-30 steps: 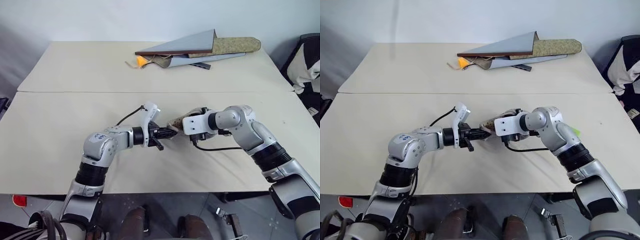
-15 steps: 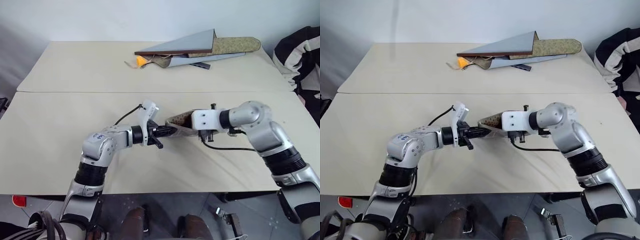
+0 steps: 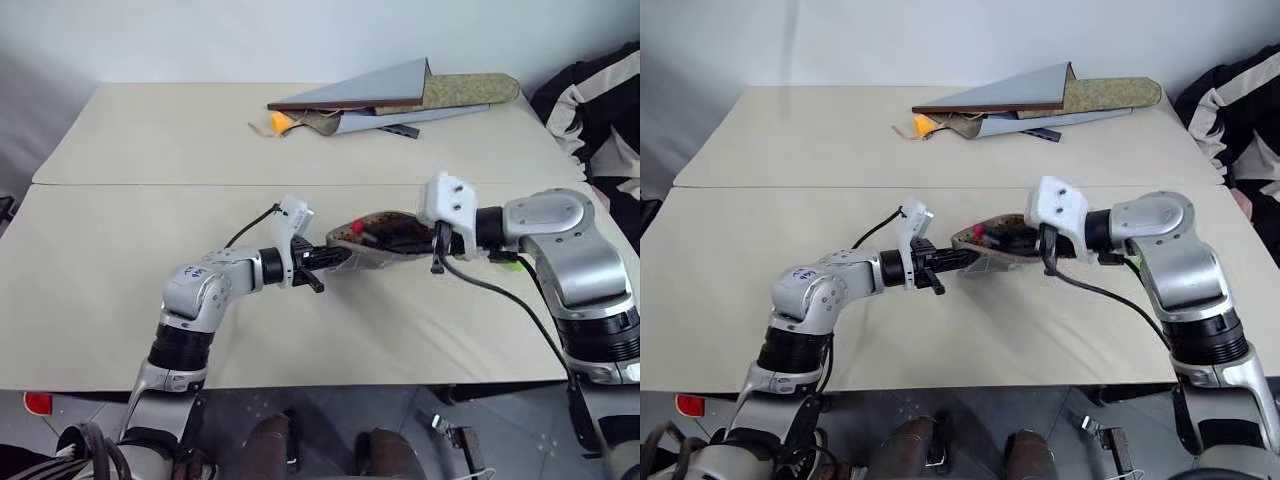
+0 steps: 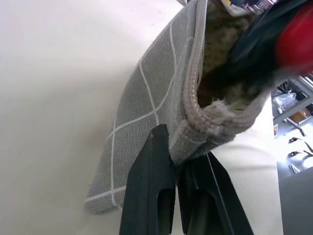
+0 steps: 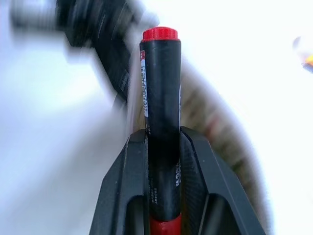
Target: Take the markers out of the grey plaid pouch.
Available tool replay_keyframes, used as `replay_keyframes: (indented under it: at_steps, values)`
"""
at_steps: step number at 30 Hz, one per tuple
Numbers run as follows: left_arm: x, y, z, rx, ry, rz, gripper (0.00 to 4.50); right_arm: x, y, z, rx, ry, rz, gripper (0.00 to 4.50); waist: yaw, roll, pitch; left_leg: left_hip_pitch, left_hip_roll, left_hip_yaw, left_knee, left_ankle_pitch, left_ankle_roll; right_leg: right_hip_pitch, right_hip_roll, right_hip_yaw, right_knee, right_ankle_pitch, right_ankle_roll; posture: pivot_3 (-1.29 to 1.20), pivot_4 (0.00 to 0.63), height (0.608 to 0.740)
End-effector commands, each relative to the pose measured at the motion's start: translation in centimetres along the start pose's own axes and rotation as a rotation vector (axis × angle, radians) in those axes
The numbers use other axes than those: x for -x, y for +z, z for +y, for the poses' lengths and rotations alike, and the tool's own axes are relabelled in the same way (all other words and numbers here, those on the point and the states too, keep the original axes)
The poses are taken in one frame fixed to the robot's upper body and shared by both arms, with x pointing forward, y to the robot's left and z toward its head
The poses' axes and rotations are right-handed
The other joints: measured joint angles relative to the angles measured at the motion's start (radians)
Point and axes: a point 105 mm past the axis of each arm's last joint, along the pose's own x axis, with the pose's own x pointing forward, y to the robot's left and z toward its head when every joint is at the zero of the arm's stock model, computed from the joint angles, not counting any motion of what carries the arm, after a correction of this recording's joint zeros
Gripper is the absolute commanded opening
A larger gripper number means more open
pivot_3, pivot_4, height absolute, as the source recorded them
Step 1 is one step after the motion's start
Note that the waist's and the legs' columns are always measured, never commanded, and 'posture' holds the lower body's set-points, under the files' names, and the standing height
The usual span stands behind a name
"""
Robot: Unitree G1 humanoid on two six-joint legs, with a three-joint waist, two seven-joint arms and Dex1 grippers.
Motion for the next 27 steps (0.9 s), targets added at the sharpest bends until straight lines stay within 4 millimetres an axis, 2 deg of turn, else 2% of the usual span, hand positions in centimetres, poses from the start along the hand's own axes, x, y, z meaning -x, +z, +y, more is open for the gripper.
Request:
replay_keyframes:
  at_steps: [1,3,6,8,10,11,13,15,18,19,22,23,24,27]
  values:
    - [0.5,0.6,0.3,-0.061,0.021,-0.016,0.0,2.0,5.6,-1.7,-0.029,-0.091,-0.216,0.52,0.0,0.0,0.0,0.0,0.0,0.0,0.0,0.0,0.0,0.0,0.0,0.0,0.0,0.0,0.0,0.0,0.15,0.74]
    - [1.0,1.3,0.9,-0.099,0.052,-0.05,0.0,2.9,6.2,-2.8,-0.058,-0.151,-0.229,0.52,0.002,0.0,0.0,0.0,0.0,-0.001,-0.001,0.0,0.0,0.0,0.0,0.0,0.0,0.0,0.0,0.0,0.15,0.74]
    - [2.6,2.6,1.4,-0.126,0.079,-0.094,0.0,6.0,6.0,-6.6,-0.112,-0.379,-0.189,0.52,0.004,0.0,0.0,0.0,-0.001,-0.002,0.0,0.0,0.0,0.0,-0.001,0.0,-0.001,0.0,0.0,0.0,0.15,0.74]
    - [3.7,2.1,1.9,-0.133,0.101,-0.062,0.0,7.6,4.8,-7.8,-0.118,-0.456,-0.106,0.52,0.007,0.0,0.0,-0.001,-0.001,-0.001,-0.001,0.0,0.0,-0.001,-0.002,0.0,-0.001,0.0,0.0,0.0,0.15,0.74]
    - [4.7,1.7,2.3,-0.109,0.11,-0.049,0.0,8.9,2.7,-7.9,-0.053,-0.48,0.044,0.52,0.009,0.0,0.0,-0.001,-0.002,0.0,-0.002,0.0,0.0,-0.002,-0.002,0.0,-0.001,0.0,0.0,0.0,0.15,0.74]
    - [5.4,1.5,2.5,-0.097,0.123,-0.043,0.0,9.5,1.6,-8.0,-0.089,-0.495,0.078,0.52,0.007,0.0,0.0,-0.001,-0.002,0.0,-0.003,0.0,0.0,-0.002,-0.002,0.0,-0.001,0.0,0.0,0.0,0.15,0.74]
    - [6.6,1.6,2.8,-0.042,0.135,-0.056,0.0,10.0,-1.1,-7.2,-0.051,-0.471,0.234,0.52,0.002,0.0,0.0,0.0,-0.001,0.002,-0.006,0.0,0.0,-0.001,-0.001,0.0,-0.001,0.0,0.0,0.0,0.15,0.74]
    - [7.3,1.8,2.7,-0.01,0.13,-0.063,0.0,10.2,-4.1,-5.5,-0.011,-0.388,0.403,0.52,0.001,0.0,0.0,0.0,-0.001,0.002,-0.006,0.0,0.0,-0.001,-0.001,0.0,-0.001,0.0,0.0,0.0,0.15,0.74]
    - [7.4,2.2,2.4,0.081,0.098,-0.074,0.0,8.6,-8.7,-0.7,-0.181,-0.187,0.479,0.52,0.0,0.0,0.0,0.001,0.0,0.003,-0.007,0.0,0.0,-0.001,0.0,0.001,-0.001,0.0,0.0,0.0,0.15,0.74]
    - [7.4,2.4,2.3,0.111,0.086,-0.075,0.0,8.1,-10.0,0.0,-0.235,-0.177,0.485,0.52,-0.001,0.0,0.0,0.001,0.0,0.003,-0.007,0.0,0.0,-0.001,0.0,0.001,-0.001,0.0,0.0,0.0,0.15,0.74]
    - [7.9,2.8,2.3,0.165,0.066,-0.074,0.0,8.3,-14.3,0.4,-0.114,-0.201,0.658,0.52,0.0,-0.001,0.0,0.001,0.0,0.004,-0.004,0.0,0.001,-0.001,-0.001,0.001,0.0,0.0,0.0,0.0,0.15,0.74]
    - [8.3,2.8,2.4,0.182,0.07,-0.065,0.0,8.1,-15.3,0.5,-0.084,-0.197,0.687,0.52,0.0,-0.001,0.0,0.001,0.0,0.004,-0.003,0.0,0.0,-0.001,-0.001,0.001,-0.001,0.0,0.0,0.0,0.15,0.74]
    - [8.8,2.7,3.0,0.181,0.106,-0.048,0.0,7.5,-15.4,0.4,-0.073,-0.197,0.666,0.52,0.0,-0.001,0.0,0.002,0.0,0.004,-0.002,0.0,0.0,-0.001,-0.001,0.002,-0.001,0.0,0.0,0.0,0.15,0.74]
    - [10.1,2.4,4.4,0.2,0.187,-0.032,0.0,5.8,-14.3,-0.3,-0.094,-0.227,0.567,0.52,-0.002,-0.002,0.001,0.003,0.0,0.003,-0.002,0.0,0.0,-0.001,-0.001,0.003,-0.001,0.0,0.0,0.0,0.15,0.74]
